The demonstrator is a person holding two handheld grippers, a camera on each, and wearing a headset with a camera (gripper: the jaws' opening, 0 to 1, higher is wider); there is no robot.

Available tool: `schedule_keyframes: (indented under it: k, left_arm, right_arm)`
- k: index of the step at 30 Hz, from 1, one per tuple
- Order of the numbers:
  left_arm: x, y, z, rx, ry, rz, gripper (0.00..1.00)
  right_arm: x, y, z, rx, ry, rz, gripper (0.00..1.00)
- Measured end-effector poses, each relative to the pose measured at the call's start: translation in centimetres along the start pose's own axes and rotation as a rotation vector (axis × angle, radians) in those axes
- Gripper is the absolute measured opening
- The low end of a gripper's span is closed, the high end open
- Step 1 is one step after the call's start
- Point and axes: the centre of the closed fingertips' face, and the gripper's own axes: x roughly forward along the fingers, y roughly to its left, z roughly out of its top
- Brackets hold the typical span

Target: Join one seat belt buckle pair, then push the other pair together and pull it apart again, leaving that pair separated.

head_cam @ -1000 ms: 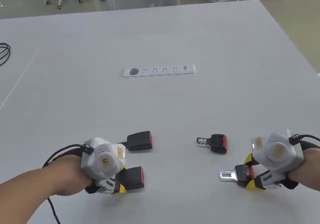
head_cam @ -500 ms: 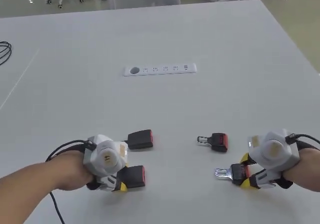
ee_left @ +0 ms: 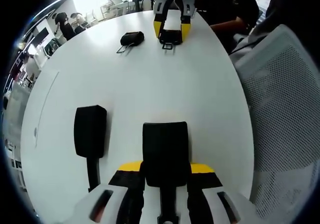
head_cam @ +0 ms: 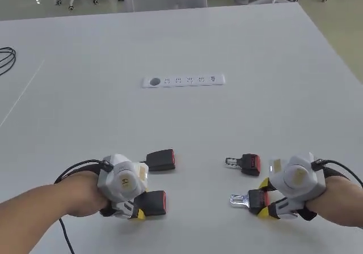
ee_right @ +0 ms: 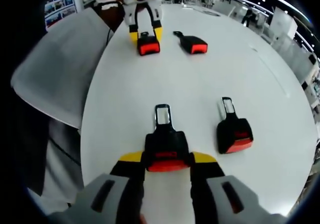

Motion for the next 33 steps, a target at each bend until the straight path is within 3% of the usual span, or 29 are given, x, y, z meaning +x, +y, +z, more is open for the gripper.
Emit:
schedule_keyframes:
  k: [24,33]
  left_arm:
    - [0.0,-0.1,0.1,0.015,0.006,-0.008,0.33]
    - [0.1,-0.2,0.1,0.038,0.024,-0.005,0.32]
  right_arm:
    - [4.4,1.8,7.9,-0.034,-0.081,-0.017,0.34]
    - [6.0,2.4,10.7,-0.057,-0.082,-0.006,0.34]
